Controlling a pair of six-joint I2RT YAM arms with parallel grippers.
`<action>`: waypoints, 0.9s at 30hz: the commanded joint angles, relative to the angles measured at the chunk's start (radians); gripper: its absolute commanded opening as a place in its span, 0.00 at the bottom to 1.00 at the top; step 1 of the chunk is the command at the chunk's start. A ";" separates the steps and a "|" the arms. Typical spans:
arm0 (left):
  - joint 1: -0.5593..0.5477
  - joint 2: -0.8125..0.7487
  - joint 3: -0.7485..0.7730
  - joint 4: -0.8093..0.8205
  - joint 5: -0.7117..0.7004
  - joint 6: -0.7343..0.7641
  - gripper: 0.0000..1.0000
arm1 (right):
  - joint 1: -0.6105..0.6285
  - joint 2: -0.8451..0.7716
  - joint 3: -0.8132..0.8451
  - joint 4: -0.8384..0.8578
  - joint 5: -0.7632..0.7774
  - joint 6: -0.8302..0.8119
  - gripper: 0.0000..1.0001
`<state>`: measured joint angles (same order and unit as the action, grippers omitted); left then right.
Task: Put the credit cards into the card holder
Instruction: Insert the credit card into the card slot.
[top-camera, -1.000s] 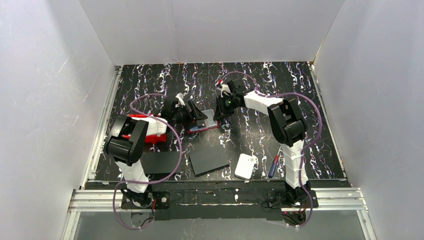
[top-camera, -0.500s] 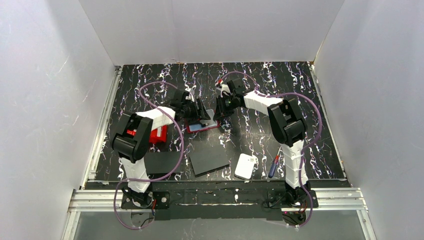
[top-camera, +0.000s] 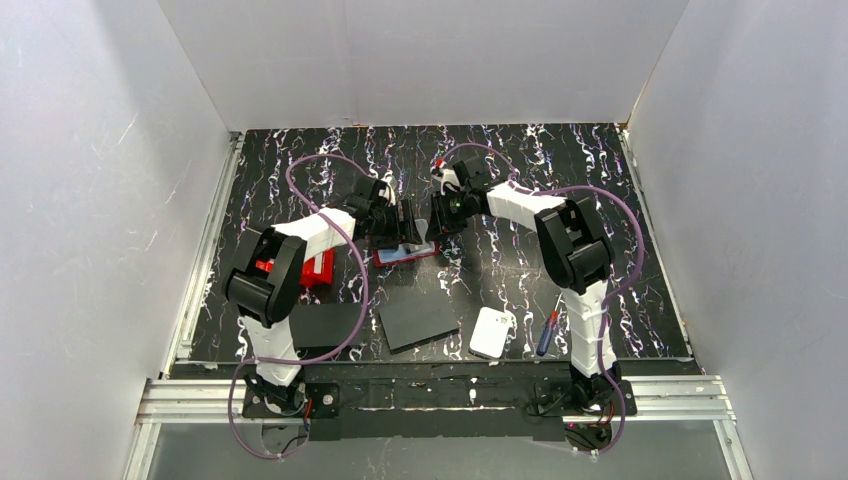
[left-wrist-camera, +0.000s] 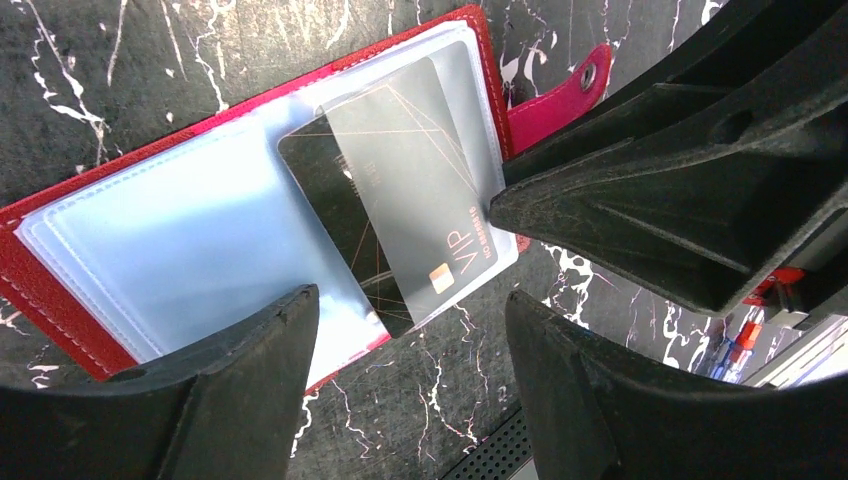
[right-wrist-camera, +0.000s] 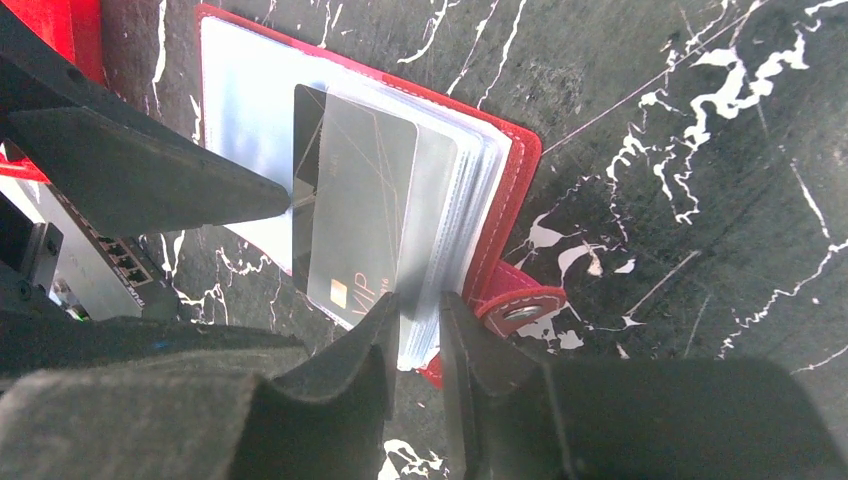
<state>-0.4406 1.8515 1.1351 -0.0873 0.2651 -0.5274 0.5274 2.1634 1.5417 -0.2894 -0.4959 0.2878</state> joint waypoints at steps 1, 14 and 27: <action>0.011 -0.015 0.010 -0.080 -0.019 0.015 0.65 | -0.007 -0.043 0.001 -0.042 0.055 -0.017 0.33; 0.010 -0.047 0.013 -0.141 -0.210 0.013 0.17 | -0.017 -0.044 0.030 -0.060 0.112 -0.018 0.26; -0.029 0.085 0.156 -0.139 -0.209 0.032 0.04 | 0.023 0.057 0.107 -0.061 0.082 -0.049 0.19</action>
<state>-0.4370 1.9035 1.2211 -0.2104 0.0628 -0.5304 0.5236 2.1891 1.6040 -0.3458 -0.4069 0.2683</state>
